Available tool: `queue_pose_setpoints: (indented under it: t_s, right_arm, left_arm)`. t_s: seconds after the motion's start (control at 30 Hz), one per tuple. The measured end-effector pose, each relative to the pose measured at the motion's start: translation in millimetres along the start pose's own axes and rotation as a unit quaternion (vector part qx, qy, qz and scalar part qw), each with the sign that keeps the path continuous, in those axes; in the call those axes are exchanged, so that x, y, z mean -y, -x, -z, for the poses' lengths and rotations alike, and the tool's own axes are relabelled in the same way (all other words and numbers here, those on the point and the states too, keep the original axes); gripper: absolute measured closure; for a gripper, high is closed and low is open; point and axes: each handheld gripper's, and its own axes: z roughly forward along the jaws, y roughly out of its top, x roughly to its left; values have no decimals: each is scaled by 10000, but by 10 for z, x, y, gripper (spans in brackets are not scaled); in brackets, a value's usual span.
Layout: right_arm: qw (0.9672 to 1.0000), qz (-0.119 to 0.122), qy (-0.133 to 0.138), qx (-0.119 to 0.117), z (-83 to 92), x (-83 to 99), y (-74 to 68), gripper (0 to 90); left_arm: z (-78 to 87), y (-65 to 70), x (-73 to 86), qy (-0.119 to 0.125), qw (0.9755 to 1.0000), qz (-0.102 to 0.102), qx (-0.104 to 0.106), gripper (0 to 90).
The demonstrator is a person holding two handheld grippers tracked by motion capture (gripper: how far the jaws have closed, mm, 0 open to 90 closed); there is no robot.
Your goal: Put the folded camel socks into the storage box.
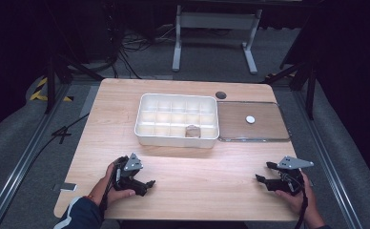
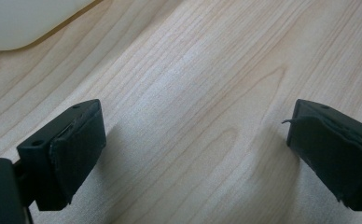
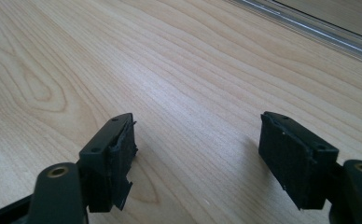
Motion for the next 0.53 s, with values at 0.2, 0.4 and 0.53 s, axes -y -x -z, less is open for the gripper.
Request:
queue_pose_setpoints:
  t_s: [0.2, 0.4, 0.53]
  right_arm:
    - [10000, 1, 3, -1, -1, 0, 0, 275]
    - [10000, 1, -2, 9, -2, -1, 1, 269]
    - [10000, -6, -5, 14, -2, -1, 1, 267]
  left_arm:
    - [0, -3, -1, 0, 10000, -20, -3, 46]
    - [1, -4, -2, -15, 10000, -19, 11, 46]
    - [-1, -2, -1, 0, 10000, -14, 4, 46]
